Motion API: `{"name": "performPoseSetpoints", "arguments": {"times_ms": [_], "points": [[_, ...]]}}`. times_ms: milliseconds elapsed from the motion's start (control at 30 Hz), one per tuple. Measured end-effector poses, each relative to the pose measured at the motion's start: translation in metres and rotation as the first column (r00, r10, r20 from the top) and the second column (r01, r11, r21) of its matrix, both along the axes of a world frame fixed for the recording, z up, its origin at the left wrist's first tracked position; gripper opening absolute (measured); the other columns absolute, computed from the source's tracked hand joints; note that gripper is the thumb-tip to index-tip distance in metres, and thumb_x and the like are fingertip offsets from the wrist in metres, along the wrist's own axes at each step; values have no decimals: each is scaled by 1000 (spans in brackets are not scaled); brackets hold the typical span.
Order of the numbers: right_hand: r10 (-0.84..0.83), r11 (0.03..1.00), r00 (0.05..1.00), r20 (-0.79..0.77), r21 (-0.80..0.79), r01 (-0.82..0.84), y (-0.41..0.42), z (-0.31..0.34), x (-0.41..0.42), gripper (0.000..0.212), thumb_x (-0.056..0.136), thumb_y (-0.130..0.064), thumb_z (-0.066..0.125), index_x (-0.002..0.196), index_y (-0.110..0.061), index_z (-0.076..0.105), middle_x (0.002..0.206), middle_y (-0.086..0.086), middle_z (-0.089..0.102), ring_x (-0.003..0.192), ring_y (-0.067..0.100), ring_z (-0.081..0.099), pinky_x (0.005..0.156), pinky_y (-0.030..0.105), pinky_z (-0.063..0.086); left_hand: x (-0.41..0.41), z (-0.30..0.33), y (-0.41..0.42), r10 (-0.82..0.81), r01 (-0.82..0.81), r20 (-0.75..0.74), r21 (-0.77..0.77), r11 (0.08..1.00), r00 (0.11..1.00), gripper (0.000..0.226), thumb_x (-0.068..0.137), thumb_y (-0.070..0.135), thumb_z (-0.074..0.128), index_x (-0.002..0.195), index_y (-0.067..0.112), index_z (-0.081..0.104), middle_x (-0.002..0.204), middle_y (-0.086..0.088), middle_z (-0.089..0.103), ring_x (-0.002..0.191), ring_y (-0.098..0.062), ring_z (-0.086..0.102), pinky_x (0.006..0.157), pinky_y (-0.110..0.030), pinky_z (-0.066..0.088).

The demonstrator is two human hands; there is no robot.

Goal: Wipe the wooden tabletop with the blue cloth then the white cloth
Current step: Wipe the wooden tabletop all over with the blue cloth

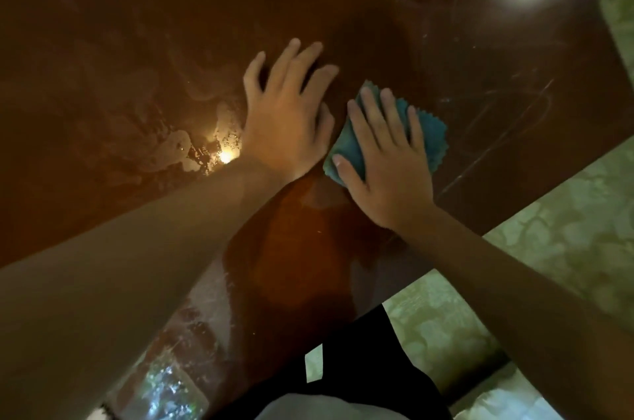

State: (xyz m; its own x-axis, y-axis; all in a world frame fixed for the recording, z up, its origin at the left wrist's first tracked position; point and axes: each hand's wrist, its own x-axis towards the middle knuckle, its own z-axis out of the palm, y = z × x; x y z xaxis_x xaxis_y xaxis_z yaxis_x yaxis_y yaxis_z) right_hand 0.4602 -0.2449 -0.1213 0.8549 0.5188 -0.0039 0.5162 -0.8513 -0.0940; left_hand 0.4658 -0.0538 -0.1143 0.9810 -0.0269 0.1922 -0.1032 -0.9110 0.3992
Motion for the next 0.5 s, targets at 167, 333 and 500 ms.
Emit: {"name": "performPoseSetpoints", "arguments": {"times_ms": [167, 333, 500], "points": [[112, 994, 992, -49, 15, -112, -21, 0, -10, 70, 104, -55, 34, 160, -13, 29, 167, 10, 27, 157, 31, 20, 126, 56, 16, -14, -5, -32, -74, 72, -16, -93, 993, 997, 43, 97, 23, 48, 138, 13, 58, 148, -11, 52, 146, -30, 37, 116, -62, 22], [-45, 999, 998, -47, -7, 45, -33, 3, 31, 71, 104, -56, 30, 160, -14, 29, 168, 9, 25, 157, 30, 18, 127, 54, 12, -16, -14, -36, -116, 116, -11, 5, 993, 993, 43, 99, 27, 45, 137, 13, 58, 148, -11, 52, 147, -30, 37, 116, -58, 25], [-143, 989, 988, -50, -47, 141, -24, 2, 6, 71, 105, -54, 26, 162, -12, 25, 170, 10, 21, 158, 31, 14, 127, 56, 11, -16, -14, -38, -131, 132, -58, 23, 991, 990, 44, 101, 30, 41, 139, 14, 55, 151, -10, 48, 149, -30, 31, 119, -56, 21]]}}
